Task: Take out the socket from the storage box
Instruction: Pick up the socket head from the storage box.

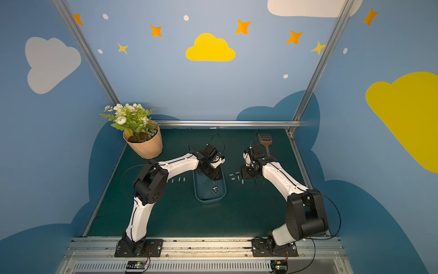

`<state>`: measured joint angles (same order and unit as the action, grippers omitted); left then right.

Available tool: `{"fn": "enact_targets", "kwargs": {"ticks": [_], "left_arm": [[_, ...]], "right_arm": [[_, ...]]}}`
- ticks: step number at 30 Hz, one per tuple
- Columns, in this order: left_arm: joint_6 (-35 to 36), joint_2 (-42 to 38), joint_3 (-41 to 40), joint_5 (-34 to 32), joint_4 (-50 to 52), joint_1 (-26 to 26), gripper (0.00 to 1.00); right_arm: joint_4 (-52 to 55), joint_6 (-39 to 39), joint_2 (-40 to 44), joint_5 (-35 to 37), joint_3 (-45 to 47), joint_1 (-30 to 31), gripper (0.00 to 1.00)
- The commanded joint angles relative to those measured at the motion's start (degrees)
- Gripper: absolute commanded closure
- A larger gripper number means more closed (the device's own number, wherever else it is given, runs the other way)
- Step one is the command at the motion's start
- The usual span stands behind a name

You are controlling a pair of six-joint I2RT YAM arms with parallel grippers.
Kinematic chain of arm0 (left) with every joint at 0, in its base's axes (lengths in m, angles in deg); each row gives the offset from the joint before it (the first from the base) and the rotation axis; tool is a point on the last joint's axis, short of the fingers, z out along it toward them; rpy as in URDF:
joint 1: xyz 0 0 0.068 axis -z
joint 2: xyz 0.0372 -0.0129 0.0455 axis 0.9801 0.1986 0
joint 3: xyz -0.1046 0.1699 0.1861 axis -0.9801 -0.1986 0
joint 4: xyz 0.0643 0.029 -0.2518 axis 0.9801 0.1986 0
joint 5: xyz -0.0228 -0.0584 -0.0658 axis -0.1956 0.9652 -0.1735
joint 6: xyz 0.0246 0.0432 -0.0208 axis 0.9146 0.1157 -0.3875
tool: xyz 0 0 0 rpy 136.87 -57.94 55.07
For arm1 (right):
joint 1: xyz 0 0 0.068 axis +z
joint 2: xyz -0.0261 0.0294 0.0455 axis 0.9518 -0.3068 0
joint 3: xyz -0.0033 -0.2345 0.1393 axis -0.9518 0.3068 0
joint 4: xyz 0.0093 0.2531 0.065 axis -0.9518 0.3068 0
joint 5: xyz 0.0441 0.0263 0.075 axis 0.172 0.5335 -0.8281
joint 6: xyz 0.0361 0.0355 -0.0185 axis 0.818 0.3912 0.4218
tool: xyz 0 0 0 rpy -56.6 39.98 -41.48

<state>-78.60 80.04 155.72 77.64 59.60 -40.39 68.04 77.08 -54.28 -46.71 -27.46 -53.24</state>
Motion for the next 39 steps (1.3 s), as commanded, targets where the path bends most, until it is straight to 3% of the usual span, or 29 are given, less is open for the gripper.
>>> {"fn": "enact_targets", "kwargs": {"ticks": [1,27,39], "left_arm": [[1.7,1.3,0.9,1.54,1.68,0.17,0.51],[9.41,5.39,4.15,-1.49,4.27,1.16,0.57],[9.74,4.9,2.54,-1.49,5.39,1.49,0.61]], "right_arm": [[0.27,0.55,0.36,-0.63,0.48,-0.17,0.6],[0.2,0.74,0.18,-1.27,1.26,-0.2,0.6],[-0.02,0.85,0.17,-1.34,1.56,-0.32,0.59]]}}
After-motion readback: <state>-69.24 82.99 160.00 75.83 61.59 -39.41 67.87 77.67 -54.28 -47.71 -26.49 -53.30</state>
